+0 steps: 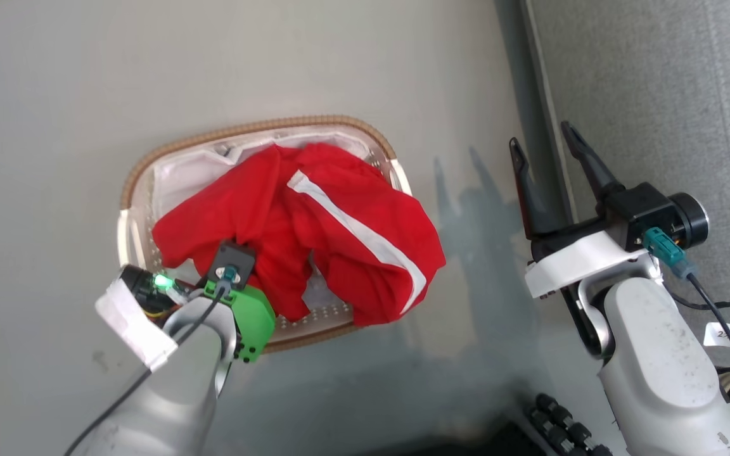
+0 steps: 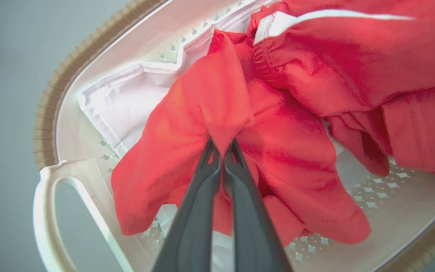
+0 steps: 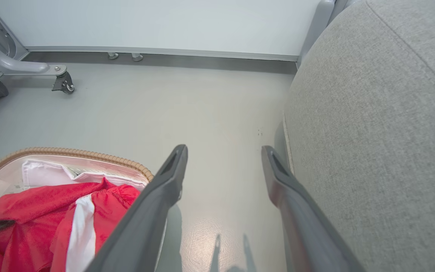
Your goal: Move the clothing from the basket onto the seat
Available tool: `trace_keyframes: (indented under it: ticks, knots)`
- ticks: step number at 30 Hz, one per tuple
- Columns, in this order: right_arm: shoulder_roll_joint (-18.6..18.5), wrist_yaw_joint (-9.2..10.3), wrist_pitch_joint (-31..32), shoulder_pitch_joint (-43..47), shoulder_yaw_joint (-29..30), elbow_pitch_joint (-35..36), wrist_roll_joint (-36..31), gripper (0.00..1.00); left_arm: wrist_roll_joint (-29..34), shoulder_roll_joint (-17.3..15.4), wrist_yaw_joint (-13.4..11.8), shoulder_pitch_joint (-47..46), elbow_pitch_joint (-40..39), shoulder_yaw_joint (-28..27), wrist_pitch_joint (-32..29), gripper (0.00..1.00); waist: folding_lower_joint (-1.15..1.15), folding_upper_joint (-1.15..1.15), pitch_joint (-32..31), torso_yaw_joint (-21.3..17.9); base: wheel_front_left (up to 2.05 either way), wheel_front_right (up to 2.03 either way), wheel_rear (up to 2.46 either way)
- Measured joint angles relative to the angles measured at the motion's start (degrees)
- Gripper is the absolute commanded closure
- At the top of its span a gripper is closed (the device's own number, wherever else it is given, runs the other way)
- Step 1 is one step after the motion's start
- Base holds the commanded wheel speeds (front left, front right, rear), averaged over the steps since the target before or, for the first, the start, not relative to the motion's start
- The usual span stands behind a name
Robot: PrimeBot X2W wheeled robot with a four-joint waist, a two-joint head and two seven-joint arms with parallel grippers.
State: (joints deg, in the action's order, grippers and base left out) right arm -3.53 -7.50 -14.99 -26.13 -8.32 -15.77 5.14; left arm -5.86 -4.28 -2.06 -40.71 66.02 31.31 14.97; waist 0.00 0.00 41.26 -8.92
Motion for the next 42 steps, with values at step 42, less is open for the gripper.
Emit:
trace_keyframes:
  ticks: [42]
  knots:
    - [0.64, 0.00, 0.00, 19.58, -1.98, -6.11, 2.97, 0.00, 0.34, 0.43, 0.09, 27.97, -49.00, -12.28, 0.15, 1.00, -0.01, 0.00, -39.45, 8.11, 0.00, 0.00, 0.00]
